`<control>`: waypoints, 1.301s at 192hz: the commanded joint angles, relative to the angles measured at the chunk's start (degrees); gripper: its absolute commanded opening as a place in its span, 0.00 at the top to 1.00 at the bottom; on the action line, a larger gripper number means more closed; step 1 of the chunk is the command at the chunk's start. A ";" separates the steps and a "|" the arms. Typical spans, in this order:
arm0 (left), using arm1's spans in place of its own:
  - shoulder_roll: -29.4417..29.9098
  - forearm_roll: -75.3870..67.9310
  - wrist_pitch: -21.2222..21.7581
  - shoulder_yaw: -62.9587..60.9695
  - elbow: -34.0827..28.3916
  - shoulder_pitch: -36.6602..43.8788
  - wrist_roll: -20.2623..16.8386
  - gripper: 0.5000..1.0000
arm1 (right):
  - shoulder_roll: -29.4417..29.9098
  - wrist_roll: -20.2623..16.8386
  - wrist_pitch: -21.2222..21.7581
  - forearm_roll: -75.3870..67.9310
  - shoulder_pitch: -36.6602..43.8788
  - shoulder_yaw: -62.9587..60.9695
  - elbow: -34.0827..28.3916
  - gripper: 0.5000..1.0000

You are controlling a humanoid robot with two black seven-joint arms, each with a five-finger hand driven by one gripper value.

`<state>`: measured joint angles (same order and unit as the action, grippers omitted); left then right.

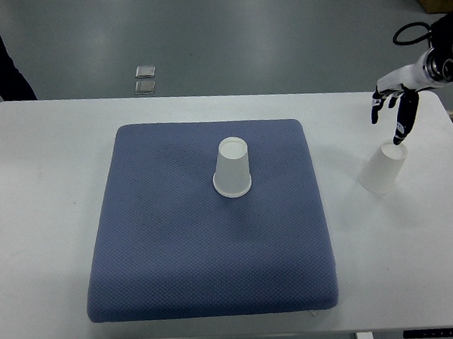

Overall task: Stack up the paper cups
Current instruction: 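Move the right hand over the loose white paper cup on the table, then lower the right hand and close its fingers around the cup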

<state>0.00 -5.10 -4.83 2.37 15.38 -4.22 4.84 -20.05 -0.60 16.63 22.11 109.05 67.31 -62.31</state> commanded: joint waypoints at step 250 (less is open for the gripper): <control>0.00 0.09 0.08 -0.09 0.09 0.27 -0.01 0.00 | 4.58 -0.28 -7.23 -3.13 -20.28 0.19 15.37 0.19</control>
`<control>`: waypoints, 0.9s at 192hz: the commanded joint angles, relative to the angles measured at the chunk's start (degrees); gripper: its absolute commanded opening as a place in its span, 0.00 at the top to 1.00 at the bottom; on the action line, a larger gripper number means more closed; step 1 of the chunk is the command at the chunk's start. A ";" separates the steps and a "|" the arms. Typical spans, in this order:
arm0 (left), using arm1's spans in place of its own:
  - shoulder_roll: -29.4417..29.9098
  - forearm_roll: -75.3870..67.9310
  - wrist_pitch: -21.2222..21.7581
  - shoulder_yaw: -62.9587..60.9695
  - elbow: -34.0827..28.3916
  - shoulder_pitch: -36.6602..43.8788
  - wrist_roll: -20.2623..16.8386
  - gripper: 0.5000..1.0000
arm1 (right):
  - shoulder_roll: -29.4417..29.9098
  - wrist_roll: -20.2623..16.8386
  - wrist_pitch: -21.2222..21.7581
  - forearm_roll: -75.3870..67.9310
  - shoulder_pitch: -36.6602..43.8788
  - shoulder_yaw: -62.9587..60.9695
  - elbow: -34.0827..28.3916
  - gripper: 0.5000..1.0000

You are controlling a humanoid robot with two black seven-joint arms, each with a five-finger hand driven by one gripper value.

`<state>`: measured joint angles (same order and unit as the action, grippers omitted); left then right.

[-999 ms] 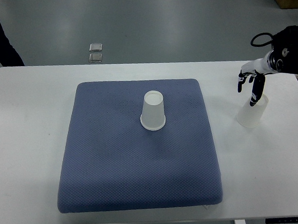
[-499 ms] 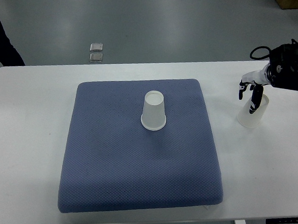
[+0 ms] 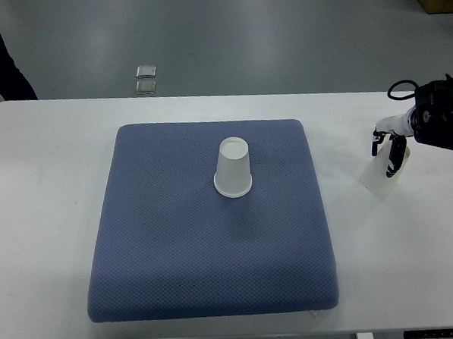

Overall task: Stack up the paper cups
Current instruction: 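Lower the right hand and close its fingers around the cup, then lift the grasped cup up off the table with the right hand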

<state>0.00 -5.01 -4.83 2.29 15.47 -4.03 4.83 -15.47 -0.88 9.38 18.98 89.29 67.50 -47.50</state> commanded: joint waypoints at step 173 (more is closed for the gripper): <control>0.00 0.00 -0.01 -0.01 0.00 0.16 0.01 0.00 | -1.23 0.09 -0.15 0.18 -0.44 0.09 1.18 0.61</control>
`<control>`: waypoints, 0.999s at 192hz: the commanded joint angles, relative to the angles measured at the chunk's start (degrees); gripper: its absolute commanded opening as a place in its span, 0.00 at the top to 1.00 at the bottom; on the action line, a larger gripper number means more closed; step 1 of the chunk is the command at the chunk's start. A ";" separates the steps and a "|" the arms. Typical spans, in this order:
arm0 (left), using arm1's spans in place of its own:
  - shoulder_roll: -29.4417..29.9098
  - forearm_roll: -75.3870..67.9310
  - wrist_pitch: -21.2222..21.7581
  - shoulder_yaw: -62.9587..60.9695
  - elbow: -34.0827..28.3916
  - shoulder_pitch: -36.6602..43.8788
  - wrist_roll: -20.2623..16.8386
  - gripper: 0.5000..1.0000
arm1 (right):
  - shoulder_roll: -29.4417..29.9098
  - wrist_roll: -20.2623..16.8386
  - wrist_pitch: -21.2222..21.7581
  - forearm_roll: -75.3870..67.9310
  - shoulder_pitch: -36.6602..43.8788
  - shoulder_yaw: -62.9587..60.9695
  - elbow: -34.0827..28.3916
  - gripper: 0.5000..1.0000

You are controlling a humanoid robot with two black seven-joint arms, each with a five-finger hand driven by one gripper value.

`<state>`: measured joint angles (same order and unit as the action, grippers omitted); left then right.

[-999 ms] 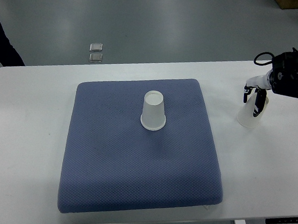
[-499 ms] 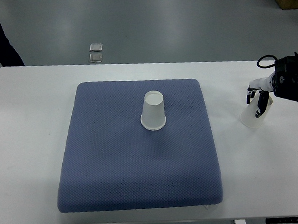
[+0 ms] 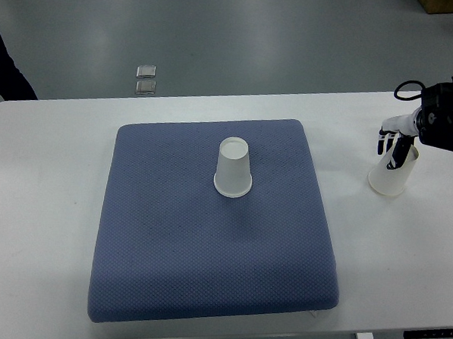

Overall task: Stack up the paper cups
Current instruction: 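Lift the grasped cup up off the table with the right hand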

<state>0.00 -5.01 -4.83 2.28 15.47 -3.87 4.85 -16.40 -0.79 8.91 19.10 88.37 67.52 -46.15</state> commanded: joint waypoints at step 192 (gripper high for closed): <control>0.00 0.00 -0.01 -0.09 0.97 0.00 -0.01 0.00 | -0.74 0.08 20.01 0.41 43.81 1.91 -15.64 0.60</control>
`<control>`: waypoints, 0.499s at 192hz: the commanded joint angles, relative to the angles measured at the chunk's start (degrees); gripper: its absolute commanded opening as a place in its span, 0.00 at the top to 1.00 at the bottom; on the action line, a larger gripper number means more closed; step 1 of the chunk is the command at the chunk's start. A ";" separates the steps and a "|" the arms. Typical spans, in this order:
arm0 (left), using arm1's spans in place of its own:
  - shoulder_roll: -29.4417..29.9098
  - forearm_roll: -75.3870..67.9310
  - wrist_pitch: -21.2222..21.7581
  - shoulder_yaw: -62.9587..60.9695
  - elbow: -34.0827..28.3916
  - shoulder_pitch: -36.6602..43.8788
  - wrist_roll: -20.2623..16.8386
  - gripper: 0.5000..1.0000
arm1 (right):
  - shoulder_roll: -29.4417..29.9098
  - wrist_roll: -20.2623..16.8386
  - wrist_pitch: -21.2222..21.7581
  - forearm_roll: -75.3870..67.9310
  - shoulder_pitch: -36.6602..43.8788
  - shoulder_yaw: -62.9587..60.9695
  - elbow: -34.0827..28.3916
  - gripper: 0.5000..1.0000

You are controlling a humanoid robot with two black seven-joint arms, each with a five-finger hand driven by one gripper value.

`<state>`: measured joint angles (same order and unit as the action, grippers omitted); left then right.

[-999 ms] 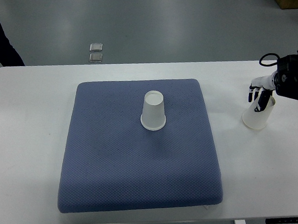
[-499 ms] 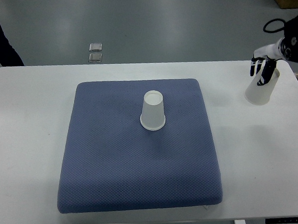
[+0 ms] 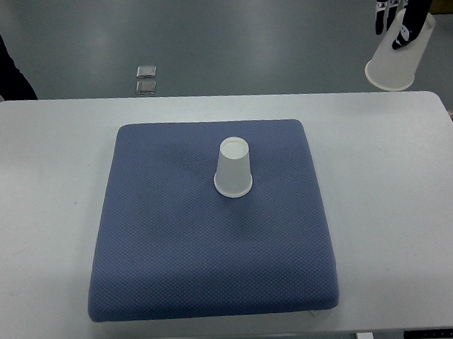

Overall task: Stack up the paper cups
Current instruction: 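Lift the grasped cup up off the table with the right hand, then carry the cup over the cushion cup and lower it onto it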

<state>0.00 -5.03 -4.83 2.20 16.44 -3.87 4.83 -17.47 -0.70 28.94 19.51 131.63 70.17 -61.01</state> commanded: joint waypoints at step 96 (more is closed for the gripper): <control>0.00 0.02 0.00 0.00 0.70 0.00 0.00 0.00 | 14.83 -0.09 -2.84 -10.99 1.00 -9.08 -1.66 0.60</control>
<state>0.00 -5.01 -4.84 2.15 17.14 -3.87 4.83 -6.22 -0.79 27.55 11.77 132.78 61.97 -62.81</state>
